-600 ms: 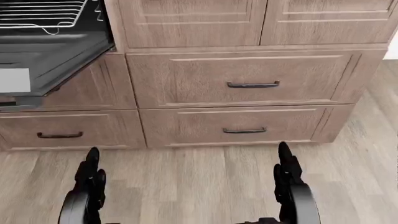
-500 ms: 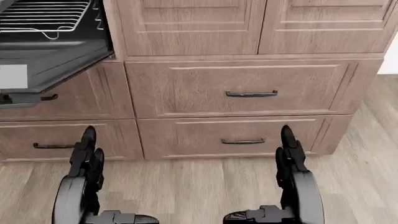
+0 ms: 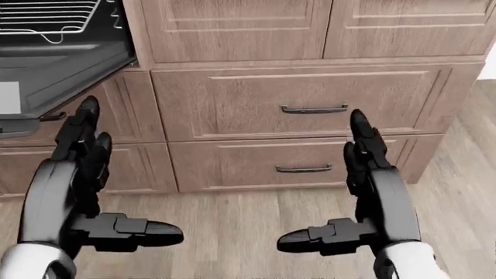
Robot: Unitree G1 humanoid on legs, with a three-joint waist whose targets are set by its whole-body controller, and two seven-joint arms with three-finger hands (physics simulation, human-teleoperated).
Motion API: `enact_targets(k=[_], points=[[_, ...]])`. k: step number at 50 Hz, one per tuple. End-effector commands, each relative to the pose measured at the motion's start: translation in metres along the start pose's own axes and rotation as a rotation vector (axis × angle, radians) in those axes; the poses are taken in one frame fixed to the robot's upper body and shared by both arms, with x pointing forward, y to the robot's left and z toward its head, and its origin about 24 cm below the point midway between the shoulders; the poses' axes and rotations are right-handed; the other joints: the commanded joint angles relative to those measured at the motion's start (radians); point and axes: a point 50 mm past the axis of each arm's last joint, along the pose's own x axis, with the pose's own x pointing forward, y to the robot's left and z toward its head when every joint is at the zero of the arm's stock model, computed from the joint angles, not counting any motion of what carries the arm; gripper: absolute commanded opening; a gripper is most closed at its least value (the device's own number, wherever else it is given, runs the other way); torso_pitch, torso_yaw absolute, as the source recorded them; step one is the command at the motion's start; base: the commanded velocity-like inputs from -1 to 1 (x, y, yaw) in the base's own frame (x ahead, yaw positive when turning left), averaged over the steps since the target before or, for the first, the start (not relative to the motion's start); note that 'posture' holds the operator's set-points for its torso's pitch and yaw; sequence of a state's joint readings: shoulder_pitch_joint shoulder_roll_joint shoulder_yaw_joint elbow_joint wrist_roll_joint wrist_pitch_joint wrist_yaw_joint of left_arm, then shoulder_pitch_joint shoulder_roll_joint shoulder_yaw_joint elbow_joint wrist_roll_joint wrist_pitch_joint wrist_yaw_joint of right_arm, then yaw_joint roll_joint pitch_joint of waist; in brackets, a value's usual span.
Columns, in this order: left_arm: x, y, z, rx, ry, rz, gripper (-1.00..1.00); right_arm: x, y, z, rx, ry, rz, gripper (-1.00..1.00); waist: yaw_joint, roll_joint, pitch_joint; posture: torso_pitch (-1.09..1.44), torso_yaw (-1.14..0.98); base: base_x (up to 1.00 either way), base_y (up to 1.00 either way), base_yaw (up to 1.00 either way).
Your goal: Pick the potato from the oven and place it on the plate on the counter.
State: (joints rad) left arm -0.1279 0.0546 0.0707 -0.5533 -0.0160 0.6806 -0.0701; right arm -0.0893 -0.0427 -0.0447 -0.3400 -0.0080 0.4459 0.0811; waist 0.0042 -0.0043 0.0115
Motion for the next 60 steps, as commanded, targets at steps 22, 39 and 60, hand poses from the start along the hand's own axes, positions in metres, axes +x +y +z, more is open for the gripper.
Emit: enact_targets(k=[22,39,60], points=[[-0.021,0.02,0.078,0.022,-0.139,0.015,1.0,-0.008,0.002,0.084,-0.066,-0.179,0.023,1.0,-0.007,0.015,0.011,0.0,0.0,0.19,0.73,0.0],[-0.03,0.024,0.108,0.022,-0.184,0.017,1.0,-0.015,-0.001,0.12,-0.076,-0.243,0.033,1.0,0.005,0.044,0.011,0.0,0.0,0.0,0.59,0.0],[-0.034,0.031,0.127,0.03,-0.208,0.028,1.0,-0.021,0.0,0.14,-0.056,-0.295,0.038,1.0,-0.006,0.019,0.019,0.0,0.0,0.0,0.42,0.0]])
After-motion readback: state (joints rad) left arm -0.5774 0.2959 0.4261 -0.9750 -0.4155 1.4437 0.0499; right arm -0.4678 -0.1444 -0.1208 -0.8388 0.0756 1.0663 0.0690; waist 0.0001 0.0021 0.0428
